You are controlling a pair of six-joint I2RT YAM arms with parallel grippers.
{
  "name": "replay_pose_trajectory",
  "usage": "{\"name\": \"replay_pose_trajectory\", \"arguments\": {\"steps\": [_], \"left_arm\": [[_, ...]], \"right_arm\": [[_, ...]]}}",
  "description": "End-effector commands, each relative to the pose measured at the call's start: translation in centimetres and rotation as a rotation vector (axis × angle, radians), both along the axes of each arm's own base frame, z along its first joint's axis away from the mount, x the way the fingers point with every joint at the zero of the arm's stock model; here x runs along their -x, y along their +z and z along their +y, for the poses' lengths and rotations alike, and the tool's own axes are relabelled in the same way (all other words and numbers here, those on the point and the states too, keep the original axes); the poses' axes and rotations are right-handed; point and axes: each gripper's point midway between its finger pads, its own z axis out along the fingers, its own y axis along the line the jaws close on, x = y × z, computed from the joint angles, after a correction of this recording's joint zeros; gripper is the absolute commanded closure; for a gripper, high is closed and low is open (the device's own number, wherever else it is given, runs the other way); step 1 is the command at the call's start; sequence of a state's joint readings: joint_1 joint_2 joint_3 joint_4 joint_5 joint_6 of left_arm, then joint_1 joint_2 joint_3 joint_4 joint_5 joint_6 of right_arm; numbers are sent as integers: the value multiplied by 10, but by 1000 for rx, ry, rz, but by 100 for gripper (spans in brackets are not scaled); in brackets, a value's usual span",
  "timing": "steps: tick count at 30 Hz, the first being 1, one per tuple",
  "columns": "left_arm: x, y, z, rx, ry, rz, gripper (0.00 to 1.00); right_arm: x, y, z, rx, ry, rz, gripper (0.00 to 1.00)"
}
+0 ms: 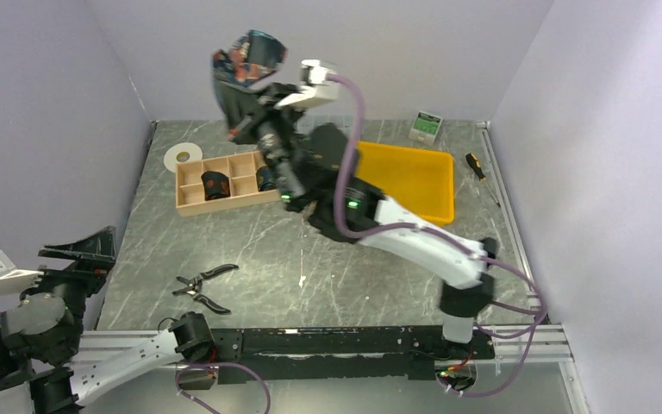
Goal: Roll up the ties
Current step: Flatten out the tie at the center of the board.
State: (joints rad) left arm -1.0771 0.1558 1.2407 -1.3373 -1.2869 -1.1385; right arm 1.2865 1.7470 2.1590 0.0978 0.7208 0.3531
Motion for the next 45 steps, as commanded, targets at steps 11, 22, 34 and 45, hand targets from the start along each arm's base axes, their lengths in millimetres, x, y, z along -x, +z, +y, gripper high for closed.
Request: {"name": "replay_pose_trajectory", "arguments": {"steps": [11, 22, 34, 45], "left_arm": [[10, -16, 47, -18, 182, -36, 8], [-6, -25, 16, -137, 188, 25, 7], [-43, -50, -74, -239, 72, 178, 7], [-80, -134, -219, -385, -327, 279, 6]], "right_arm": [[29, 47, 1, -278, -62, 5, 100], [-66, -101, -201, -101, -627, 258, 100], [-17, -336, -381, -25, -1041, 719, 100], [41, -424, -438, 88, -1242, 922, 100]]}}
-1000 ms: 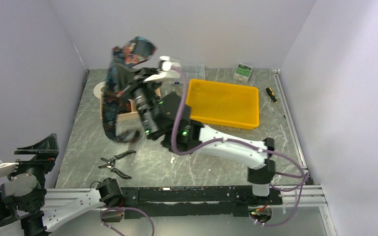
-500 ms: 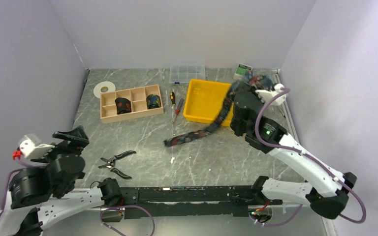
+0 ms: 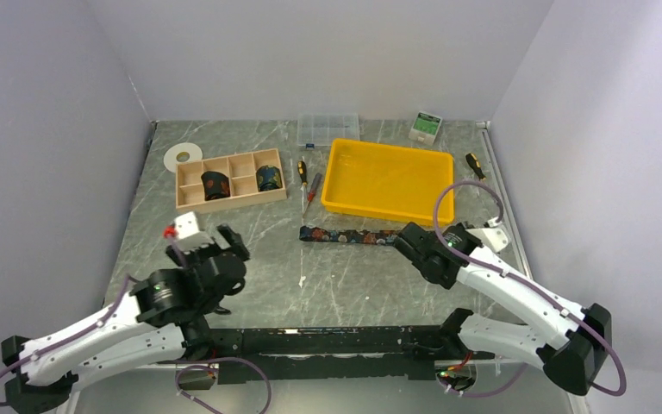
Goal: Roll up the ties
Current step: Flatten out the tie at the center of the board.
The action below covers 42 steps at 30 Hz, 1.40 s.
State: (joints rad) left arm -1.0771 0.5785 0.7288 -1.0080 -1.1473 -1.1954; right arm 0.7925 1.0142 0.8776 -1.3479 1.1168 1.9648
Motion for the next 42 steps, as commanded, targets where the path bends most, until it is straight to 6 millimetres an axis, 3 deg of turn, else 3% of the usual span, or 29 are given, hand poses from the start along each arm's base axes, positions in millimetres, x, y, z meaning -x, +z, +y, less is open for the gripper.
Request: {"name": "replay_pose_trajectory", "arguments": {"steps": [1, 5, 9, 13, 16, 19, 22, 23, 26, 29, 33, 38, 42], "left_arm": [[-13, -4, -73, 98, -238, 2, 6], [-14, -17, -96, 89, -325, 22, 6], [-16, -30, -121, 69, -405, 59, 6], [-19, -40, -145, 47, -478, 98, 6], [-24, -43, -157, 41, -521, 133, 6], [-31, -46, -158, 44, -541, 164, 6], [-36, -54, -150, 39, -538, 187, 6], [-37, -57, -146, 28, -538, 193, 6], [-33, -74, -138, -5, -548, 206, 6], [-30, -88, -150, 25, -617, 183, 6], [-46, -94, -159, 107, -610, 204, 6], [-82, -105, -167, 211, -692, 271, 6], [-87, -115, -181, 262, -783, 313, 6]], "right_arm": [[24, -7, -36, 7, -117, 17, 98], [35, -13, -65, 40, -199, 69, 79], [35, -8, -84, 38, -258, 80, 42], [26, 25, -100, 43, -315, 23, 12], [7, 59, -94, 35, -268, -29, 1], [-31, 79, -54, 20, 40, -11, 0], [-57, 73, 9, -40, 412, -38, 0], [-62, 70, 39, -50, 582, -53, 0], [-60, 44, 95, -51, 859, -53, 0], [-57, 12, 133, -16, 1002, 27, 0], [-53, -33, 167, -24, 1099, 142, 0], [-45, -48, 187, -66, 1178, 122, 0], [-39, -54, 190, -50, 1229, 139, 0]]}}
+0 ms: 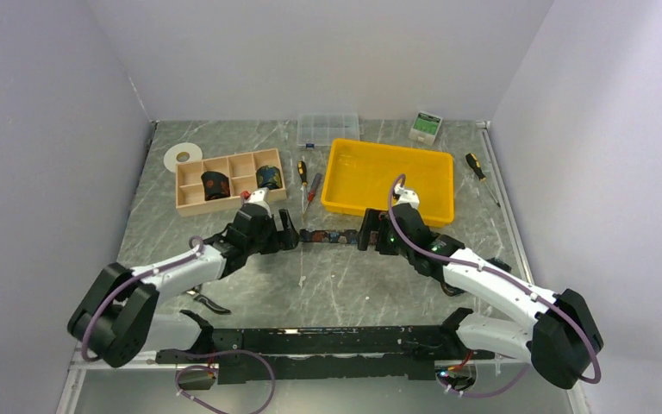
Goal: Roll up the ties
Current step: Flatten out the tie at the center of the board.
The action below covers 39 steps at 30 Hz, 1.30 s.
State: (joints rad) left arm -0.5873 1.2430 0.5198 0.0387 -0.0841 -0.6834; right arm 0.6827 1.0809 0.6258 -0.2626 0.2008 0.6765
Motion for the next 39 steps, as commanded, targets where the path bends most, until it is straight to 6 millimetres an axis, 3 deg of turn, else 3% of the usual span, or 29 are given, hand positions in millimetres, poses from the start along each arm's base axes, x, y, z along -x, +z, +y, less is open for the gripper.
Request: {"name": "replay_pose_trajectory", "arguments": {"steps": [1, 9, 14, 19, 24, 27, 28, 29, 33, 39], "left_arm": [[-10, 27, -43, 171, -194, -48, 6], [-30, 27, -53, 198, -262, -63, 6], [-38, -2, -58, 155, -279, 9, 14], [-44, -22, -65, 154, -290, 60, 39], [-39, -27, -66, 185, -280, 77, 60], [-34, -28, -62, 190, -262, 87, 86], [-31, -29, -61, 191, -254, 100, 95], [-25, -31, -57, 189, -240, 120, 97], [6, -30, -35, 209, -139, 177, 97], [76, -45, 11, 182, 59, 334, 97]], "right_arm": [[-7, 23, 19, -62, 86, -92, 0], [-3, 23, 30, -102, 146, -93, 0], [0, 32, 29, -110, 158, -114, 0], [3, 50, 25, -121, 163, -151, 0], [6, 63, 19, -124, 157, -184, 0], [7, 58, 18, -121, 161, -178, 0], [7, 55, 19, -118, 162, -167, 0], [8, 52, 19, -115, 160, -158, 0], [10, 43, 16, -111, 150, -138, 0], [16, 27, 7, -91, 109, -93, 0]]}}
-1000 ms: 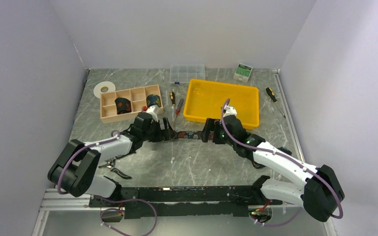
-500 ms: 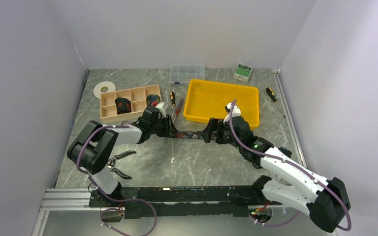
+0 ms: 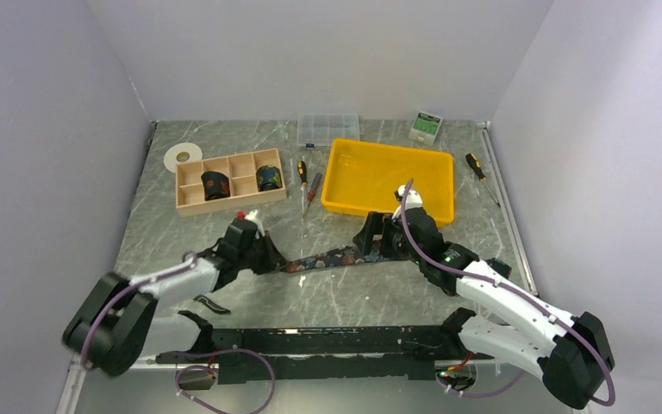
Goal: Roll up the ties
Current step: Flatten out the tie at the center of the board.
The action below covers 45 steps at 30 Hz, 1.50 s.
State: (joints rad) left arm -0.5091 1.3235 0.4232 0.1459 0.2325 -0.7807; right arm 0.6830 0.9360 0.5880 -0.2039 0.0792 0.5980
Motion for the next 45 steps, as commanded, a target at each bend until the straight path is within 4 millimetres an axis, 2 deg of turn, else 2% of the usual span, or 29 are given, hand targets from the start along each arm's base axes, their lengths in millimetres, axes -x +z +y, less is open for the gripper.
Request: {"name": "replay_pose_trajectory", "arguments": {"steps": [1, 5, 10, 13, 16, 23, 24, 26, 29, 30, 32, 34, 35, 36, 38, 40, 43, 45], "left_arm": [[51, -13, 33, -48, 162, 151, 97], [85, -9, 53, -67, 260, 228, 97], [109, -3, 80, -87, 379, 279, 97], [110, 4, 97, -140, 441, 256, 97], [107, 8, 108, -189, 491, 245, 97], [72, 15, 110, -261, 567, 183, 97], [68, 19, 109, -277, 559, 179, 93], [60, 29, 105, -305, 517, 162, 76], [49, 50, 93, -295, 432, 109, 36], [46, 58, 90, -289, 412, 90, 25], [42, 78, 82, -263, 355, 47, 7], [41, 98, 80, -249, 317, 5, 6], [41, 107, 76, -231, 291, -21, 6], [40, 116, 71, -199, 262, -49, 6], [40, 131, 55, -112, 195, -103, 6], [42, 134, 40, -35, 143, -116, 7], [46, 129, 20, 57, 74, -92, 16], [48, 120, 12, 87, 59, -63, 19]], "right_arm": [[5, -13, -10, 17, -47, 36, 0], [13, -29, -26, 43, -132, 104, 0], [24, -43, -62, 112, -338, 206, 0], [29, -45, -86, 179, -449, 231, 0], [31, -37, -108, 231, -543, 212, 0], [18, -35, -143, 296, -618, 223, 0], [18, -31, -145, 294, -623, 219, 0], [18, -26, -145, 272, -629, 204, 0], [20, -28, -139, 247, -603, 227, 3], [21, -31, -138, 250, -600, 248, 7], [24, -35, -133, 234, -582, 272, 25], [26, -36, -121, 183, -525, 267, 49], [27, -35, -116, 157, -497, 255, 57], [28, -35, -111, 135, -480, 249, 61], [31, -35, -100, 121, -427, 244, 61], [38, -40, -94, 154, -391, 289, 59], [45, -46, -89, 181, -358, 327, 60], [49, -53, -86, 178, -349, 359, 61]]}}
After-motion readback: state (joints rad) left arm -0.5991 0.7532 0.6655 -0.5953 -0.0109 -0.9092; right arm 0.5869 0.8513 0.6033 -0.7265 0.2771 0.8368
